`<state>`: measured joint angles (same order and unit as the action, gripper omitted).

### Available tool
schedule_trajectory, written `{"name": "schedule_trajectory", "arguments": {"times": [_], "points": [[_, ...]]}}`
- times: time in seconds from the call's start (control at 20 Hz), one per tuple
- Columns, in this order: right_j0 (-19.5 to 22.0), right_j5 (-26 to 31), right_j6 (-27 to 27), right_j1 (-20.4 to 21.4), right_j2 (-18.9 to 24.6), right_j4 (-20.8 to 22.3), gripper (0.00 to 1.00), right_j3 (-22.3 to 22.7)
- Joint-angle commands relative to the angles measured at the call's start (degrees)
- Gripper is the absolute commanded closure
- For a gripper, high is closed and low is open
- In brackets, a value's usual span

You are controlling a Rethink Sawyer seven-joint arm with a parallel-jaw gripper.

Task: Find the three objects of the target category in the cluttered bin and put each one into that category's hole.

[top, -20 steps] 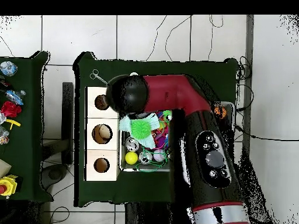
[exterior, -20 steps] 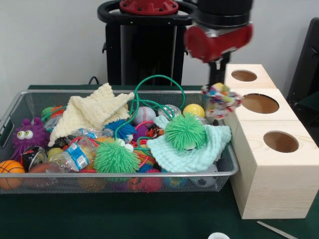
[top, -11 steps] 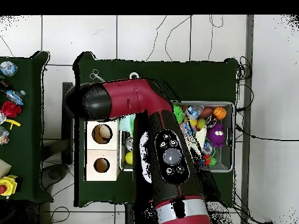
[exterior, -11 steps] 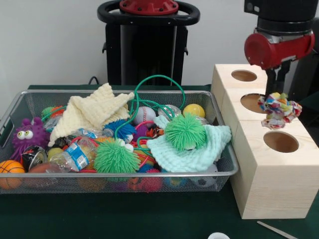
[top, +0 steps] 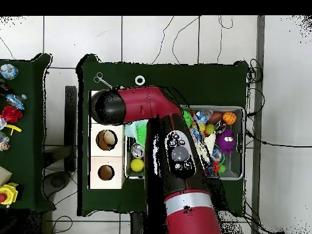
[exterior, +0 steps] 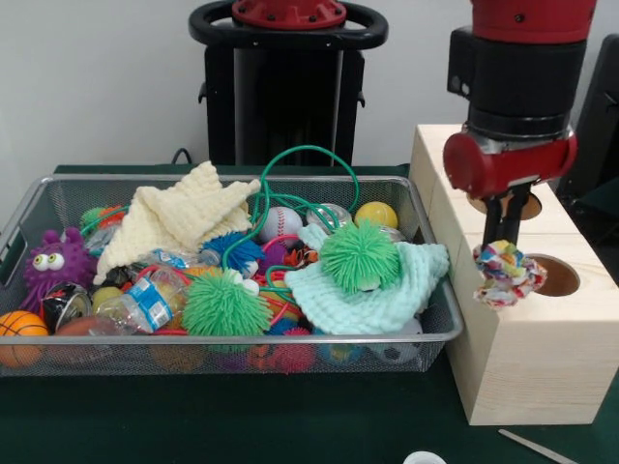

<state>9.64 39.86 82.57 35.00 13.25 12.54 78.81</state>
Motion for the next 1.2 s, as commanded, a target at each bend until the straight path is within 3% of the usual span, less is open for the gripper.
{"name": "schedule_trajectory", "arguments": {"times": [0.05,0.6,1.0,1.2], "points": [[1.1,-2.3,10.8,-4.2,-2.9,0.1,1.0,3.2],[-2.2,5.2,12.7,-1.4,-4.9,-3.3,1.0,4.1],[-4.1,11.1,11.1,0.1,-6.3,-4.9,1.0,0.9],[-5.4,11.3,12.1,-0.4,-7.0,-5.3,1.0,0.4]]}}
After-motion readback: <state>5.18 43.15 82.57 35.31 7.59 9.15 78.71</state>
